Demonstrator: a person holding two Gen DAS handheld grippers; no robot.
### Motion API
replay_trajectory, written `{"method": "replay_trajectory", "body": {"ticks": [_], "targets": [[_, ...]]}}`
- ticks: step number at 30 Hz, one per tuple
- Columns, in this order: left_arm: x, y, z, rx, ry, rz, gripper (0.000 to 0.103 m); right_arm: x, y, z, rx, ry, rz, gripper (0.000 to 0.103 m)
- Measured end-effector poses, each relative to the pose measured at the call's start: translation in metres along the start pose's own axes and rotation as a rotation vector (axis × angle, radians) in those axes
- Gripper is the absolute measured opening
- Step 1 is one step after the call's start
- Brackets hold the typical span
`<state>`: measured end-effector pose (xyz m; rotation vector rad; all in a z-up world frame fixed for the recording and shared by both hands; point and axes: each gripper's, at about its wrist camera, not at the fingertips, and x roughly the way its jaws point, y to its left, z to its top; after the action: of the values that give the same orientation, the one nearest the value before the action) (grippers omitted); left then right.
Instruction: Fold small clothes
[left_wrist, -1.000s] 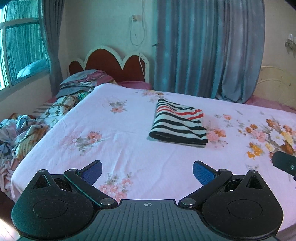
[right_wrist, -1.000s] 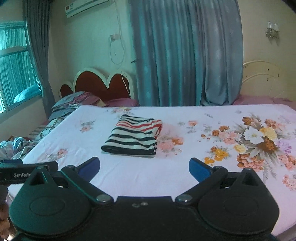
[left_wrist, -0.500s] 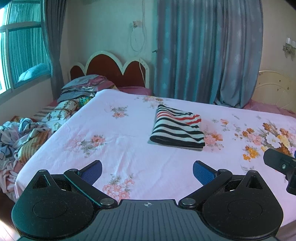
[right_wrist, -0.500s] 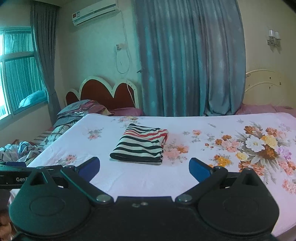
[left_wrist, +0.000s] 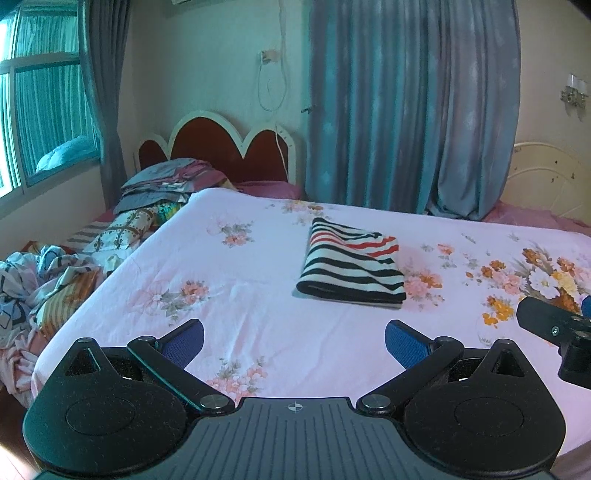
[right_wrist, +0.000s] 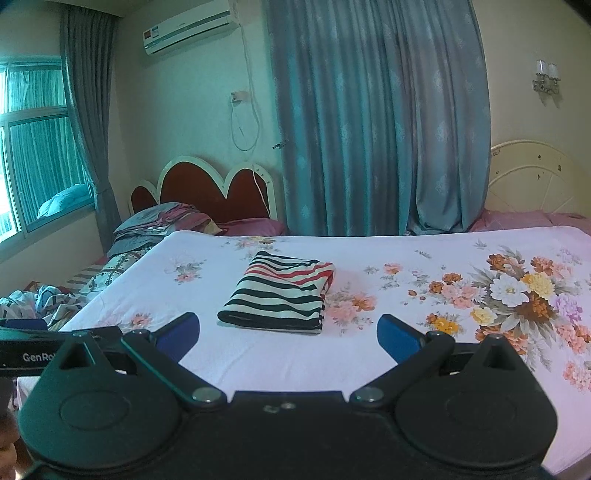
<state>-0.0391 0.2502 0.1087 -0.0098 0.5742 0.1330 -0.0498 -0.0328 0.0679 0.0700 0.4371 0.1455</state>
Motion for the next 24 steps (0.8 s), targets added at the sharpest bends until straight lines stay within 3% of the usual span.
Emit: {"method": "replay_trajectory", "body": {"ticks": [24], "targets": [[-0.0033, -0.008, -0.0001, 0.015, -0.011, 0.009, 0.103, 0.0018, -0.0027, -0.0014, 0.009, 0.005, 0.005, 0.102]]}}
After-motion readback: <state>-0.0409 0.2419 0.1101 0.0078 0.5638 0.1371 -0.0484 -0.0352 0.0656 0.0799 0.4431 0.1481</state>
